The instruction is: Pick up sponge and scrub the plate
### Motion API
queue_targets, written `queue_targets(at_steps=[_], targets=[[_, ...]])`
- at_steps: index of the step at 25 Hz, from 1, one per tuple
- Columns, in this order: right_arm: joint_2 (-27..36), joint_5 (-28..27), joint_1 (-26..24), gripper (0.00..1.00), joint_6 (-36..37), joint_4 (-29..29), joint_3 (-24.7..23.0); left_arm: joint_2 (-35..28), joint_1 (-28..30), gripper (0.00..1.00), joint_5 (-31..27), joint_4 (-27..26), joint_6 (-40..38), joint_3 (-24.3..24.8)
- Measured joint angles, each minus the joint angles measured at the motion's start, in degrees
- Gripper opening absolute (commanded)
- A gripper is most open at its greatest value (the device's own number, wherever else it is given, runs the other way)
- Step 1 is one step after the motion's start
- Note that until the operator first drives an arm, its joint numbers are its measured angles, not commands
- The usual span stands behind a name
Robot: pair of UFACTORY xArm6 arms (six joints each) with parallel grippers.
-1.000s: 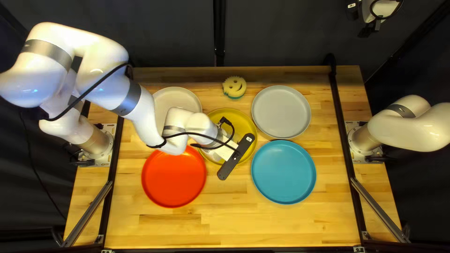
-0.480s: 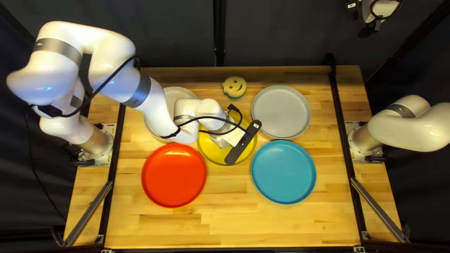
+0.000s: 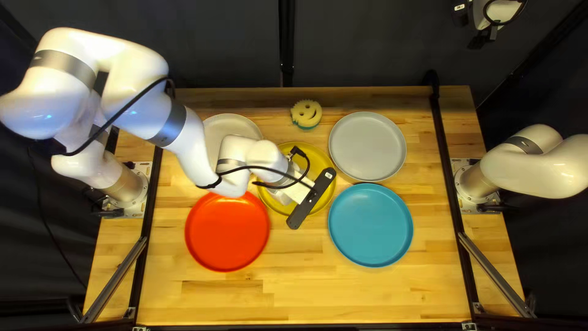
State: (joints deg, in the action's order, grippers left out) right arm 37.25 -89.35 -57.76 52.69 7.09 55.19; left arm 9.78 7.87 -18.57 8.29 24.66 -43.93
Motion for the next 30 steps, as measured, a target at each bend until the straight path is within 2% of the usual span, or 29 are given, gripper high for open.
queue_targets(at_steps=[4, 11, 17, 24, 30], targets=[[0.00, 0.00, 0.00, 1.00, 0.00, 0.00, 0.00, -0.60, -0.31, 0.00, -0.12, 0.51, -0.69, 0.69], [0.00, 0.00, 0.00, 1.00, 0.00, 0.00, 0.00, 5.45, -2.32, 0.00, 0.47, -1.88, 5.16, -5.69], [0.00, 0.00, 0.00, 1.00, 0.00, 0.00, 0.00, 7.68, -5.84, 0.00, 0.56, -4.87, 11.47, -8.14], [0.00, 0.00, 0.00, 1.00, 0.00, 0.00, 0.00, 3.71, -10.03, 0.00, 0.14, -6.65, 15.20, -3.83], [0.00, 0.00, 0.00, 1.00, 0.00, 0.00, 0.00, 2.61, -9.52, 0.00, 0.49, -6.01, 13.27, -2.37]])
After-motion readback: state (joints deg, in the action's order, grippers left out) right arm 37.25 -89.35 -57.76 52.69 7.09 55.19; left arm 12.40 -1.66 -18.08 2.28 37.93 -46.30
